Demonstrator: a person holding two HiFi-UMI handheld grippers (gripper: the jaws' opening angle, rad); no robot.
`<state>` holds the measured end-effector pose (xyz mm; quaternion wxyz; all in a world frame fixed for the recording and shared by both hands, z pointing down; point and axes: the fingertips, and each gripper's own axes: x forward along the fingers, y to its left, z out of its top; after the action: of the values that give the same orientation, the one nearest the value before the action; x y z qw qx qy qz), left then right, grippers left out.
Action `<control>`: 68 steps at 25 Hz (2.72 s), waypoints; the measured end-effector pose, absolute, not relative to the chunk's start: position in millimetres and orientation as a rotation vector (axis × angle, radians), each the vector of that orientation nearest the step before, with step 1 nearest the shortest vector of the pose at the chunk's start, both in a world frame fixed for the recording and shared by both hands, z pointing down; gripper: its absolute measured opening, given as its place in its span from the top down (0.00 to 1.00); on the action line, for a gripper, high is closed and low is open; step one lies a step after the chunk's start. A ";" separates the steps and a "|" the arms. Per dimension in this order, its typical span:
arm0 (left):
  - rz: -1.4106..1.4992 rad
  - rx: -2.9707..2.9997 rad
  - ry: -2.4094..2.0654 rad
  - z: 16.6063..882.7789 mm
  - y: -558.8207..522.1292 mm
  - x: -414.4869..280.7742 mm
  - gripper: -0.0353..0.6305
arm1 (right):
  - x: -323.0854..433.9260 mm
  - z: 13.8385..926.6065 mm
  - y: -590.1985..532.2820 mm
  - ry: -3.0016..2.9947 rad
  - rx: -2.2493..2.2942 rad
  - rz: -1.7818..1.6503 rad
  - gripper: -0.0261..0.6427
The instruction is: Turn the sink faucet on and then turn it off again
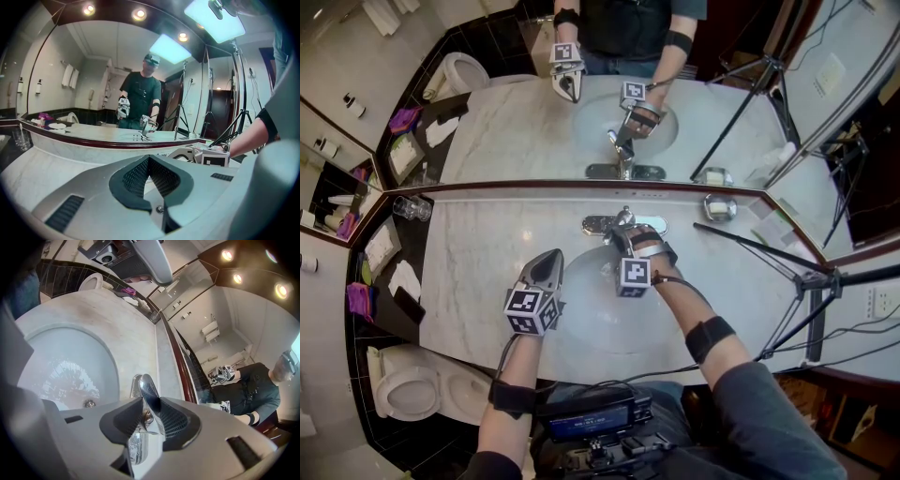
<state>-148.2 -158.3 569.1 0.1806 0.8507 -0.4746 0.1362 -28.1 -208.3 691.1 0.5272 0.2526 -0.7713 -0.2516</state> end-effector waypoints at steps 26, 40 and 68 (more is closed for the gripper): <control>0.362 2.440 -1.346 545.5 -127.2 -150.3 0.96 | 31.3 605.0 -176.9 -2.079 1.056 -0.113 0.93; 0.329 2.481 -1.255 542.1 -118.1 -127.7 0.96 | 134.5 563.6 -139.0 -2.238 1.620 0.689 0.94; 0.307 2.467 -1.318 528.5 -98.5 -146.4 0.96 | 171.7 564.1 -94.4 -2.188 1.765 0.708 0.94</control>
<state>-146.4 -98.5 528.5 0.1631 0.8650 -0.4621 0.1077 171.7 -94.4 564.1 0.1209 0.6043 -0.7492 0.2425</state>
